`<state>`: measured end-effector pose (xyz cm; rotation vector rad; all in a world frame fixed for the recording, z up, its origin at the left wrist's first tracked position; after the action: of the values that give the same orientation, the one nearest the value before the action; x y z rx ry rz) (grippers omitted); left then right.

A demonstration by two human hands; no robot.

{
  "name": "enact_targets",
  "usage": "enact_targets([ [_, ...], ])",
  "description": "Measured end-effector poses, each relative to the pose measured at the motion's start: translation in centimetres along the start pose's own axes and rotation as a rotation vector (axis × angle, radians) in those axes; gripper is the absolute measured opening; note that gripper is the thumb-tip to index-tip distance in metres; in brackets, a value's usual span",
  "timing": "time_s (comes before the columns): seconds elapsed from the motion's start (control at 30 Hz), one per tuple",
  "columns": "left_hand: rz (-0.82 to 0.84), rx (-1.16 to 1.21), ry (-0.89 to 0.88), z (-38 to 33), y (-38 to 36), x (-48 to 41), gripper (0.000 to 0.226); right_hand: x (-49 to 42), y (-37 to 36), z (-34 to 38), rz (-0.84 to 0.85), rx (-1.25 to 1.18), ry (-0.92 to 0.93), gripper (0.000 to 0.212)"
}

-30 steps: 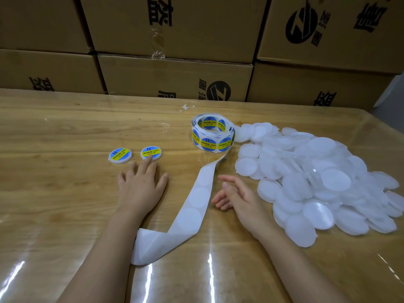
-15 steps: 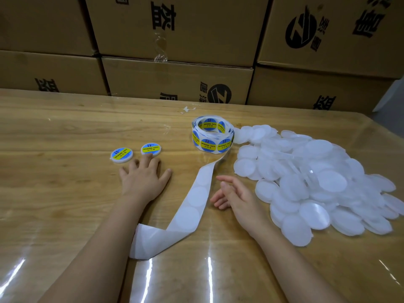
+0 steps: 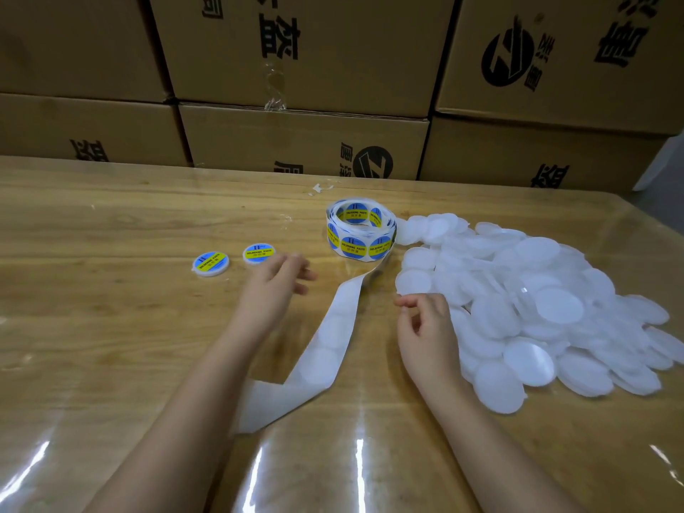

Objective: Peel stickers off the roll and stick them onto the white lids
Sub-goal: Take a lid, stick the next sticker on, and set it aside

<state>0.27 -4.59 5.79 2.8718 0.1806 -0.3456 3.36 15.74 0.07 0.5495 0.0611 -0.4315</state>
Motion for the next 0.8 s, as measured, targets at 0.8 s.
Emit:
enact_targets([
  [0.8, 0.150, 0.560, 0.222, 3.1, -6.5, 3.6, 0.039, -0.5, -0.1, -0.4, 0.047, 0.204, 0.005, 0.039],
])
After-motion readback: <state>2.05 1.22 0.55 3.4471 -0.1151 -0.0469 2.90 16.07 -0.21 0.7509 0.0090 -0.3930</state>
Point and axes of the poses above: each hand's wrist, its own x-axis away from the middle knuckle, its own y-axis out of the back of the hand, z = x × y, the point moved 1 cm from there along -x, towards the middle knuckle, and after that the axes turned 10 degrees about -y, right-handed, at the moved point
